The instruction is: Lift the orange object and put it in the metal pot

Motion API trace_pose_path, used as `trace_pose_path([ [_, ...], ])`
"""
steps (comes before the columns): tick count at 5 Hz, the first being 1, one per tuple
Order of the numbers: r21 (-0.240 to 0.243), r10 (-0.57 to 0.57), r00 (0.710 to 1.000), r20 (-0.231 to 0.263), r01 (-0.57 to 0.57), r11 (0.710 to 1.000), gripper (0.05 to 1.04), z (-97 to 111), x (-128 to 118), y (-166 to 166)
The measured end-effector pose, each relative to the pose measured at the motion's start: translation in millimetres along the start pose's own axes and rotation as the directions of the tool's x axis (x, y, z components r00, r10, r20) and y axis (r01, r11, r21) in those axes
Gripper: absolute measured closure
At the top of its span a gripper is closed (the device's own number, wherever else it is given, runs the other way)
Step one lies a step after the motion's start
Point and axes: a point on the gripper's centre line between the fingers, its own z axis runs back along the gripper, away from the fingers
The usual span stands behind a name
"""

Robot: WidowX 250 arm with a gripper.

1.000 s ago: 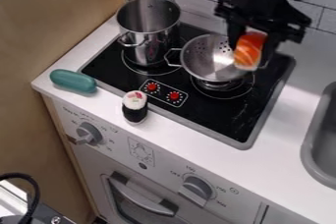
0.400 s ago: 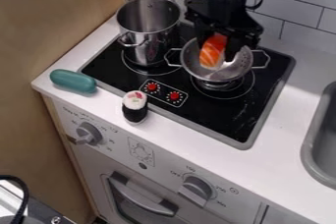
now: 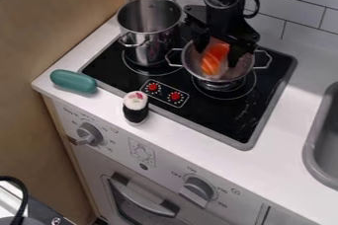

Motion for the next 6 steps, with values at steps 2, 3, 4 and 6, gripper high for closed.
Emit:
trace_pose_path([
  [2,0.001,0.057,0.994,-0.096,-0.057,0.998,0.083,9,-6,-8],
  [3,0.005,0.073,0.985,-0.155,-0.073,0.997,0.083,31,-11,-13],
  [4,0.008,0.077,0.976,-0.205,-0.077,0.997,0.083,56,-18,-14],
  [6,0.013,0.028,0.965,-0.26,-0.025,1.0,0.083,87,-38,3],
])
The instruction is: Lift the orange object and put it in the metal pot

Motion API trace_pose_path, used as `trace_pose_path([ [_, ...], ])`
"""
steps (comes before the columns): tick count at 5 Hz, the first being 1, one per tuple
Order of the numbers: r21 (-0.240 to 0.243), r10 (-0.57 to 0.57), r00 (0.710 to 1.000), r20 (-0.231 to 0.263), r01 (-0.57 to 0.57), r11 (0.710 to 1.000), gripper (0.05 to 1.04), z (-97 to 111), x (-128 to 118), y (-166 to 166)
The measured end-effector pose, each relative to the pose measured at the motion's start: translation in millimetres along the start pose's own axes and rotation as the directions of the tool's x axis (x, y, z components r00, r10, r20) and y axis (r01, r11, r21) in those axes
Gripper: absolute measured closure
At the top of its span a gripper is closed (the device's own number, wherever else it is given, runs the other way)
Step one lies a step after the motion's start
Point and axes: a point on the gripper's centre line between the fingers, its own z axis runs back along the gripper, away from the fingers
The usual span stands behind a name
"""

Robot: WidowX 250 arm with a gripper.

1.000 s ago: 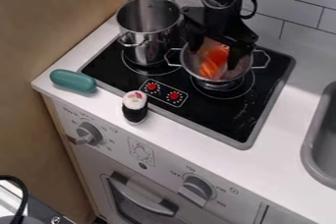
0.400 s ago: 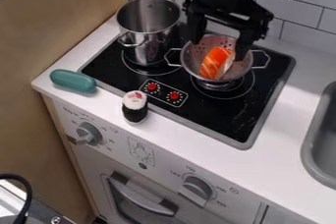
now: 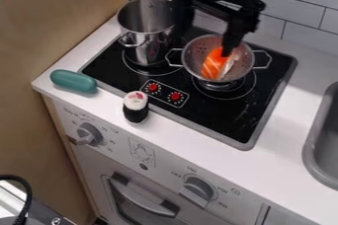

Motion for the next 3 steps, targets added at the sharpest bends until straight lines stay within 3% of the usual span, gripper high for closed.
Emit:
trace_pose_path([
  [3,0.008,-0.09,0.996,-0.02,0.09,0.996,0.083,9,-18,49],
])
